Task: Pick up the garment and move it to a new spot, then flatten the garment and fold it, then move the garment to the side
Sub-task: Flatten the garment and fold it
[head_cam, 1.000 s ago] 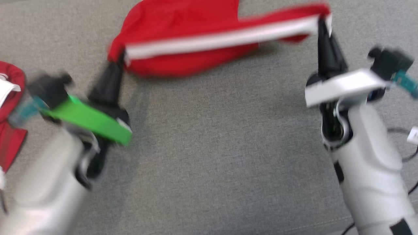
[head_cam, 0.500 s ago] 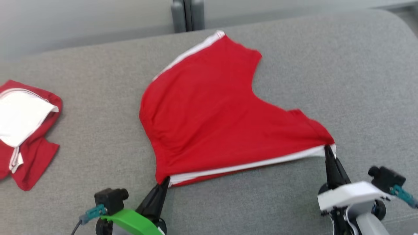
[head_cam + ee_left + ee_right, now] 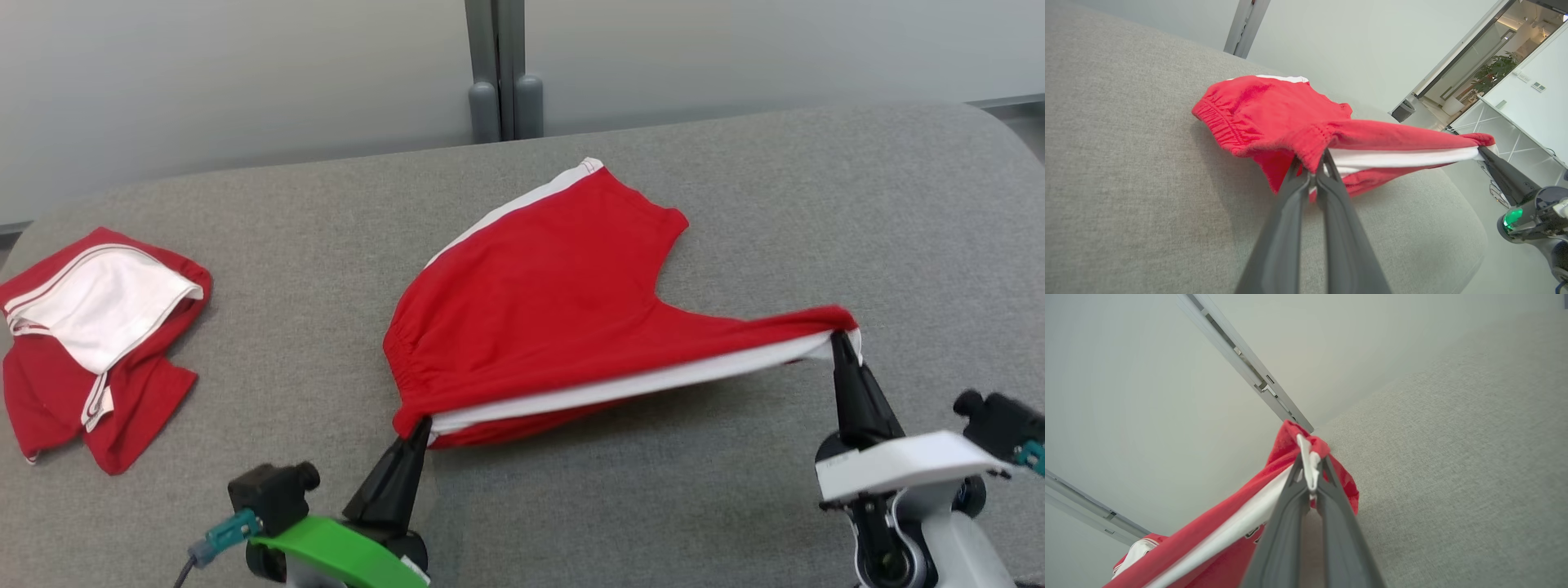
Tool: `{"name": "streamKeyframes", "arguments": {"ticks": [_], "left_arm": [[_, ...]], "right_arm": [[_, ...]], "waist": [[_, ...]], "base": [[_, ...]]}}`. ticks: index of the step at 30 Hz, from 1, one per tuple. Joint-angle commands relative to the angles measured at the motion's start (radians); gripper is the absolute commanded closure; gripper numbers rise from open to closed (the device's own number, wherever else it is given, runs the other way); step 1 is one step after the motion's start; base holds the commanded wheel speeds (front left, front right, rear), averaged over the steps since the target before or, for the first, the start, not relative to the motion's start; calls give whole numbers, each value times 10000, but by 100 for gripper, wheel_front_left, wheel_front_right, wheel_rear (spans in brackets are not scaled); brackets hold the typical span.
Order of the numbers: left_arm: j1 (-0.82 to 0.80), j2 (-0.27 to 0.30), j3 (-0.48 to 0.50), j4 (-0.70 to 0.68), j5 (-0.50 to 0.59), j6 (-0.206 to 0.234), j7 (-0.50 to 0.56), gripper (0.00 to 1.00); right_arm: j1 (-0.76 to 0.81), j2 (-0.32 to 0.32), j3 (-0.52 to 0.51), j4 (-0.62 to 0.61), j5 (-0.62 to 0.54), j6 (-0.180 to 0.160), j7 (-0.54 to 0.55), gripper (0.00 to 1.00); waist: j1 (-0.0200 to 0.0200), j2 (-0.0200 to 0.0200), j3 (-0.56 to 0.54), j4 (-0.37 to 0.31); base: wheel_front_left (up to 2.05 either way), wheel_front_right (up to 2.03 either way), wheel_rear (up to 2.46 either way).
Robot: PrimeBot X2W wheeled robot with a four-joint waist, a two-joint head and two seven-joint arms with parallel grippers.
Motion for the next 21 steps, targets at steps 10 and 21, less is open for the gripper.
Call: {"name": "streamKeyframes", "arguments": {"ticks": [10,21], "left_arm": [[-2493,60,250,-219,-419,25,-6,100],[-4690,9,-41,388,-679,25,-6,100]], "right_arm": [[-4110,45,-93,1511,-1833,-15,524,100],[-8608,41,319,5343,-3398,-13,29,100]], "waist": [[1,-1,2407,523],[1,-1,4381,1119]], "base": [[0,0,0],[0,0,0]]}}
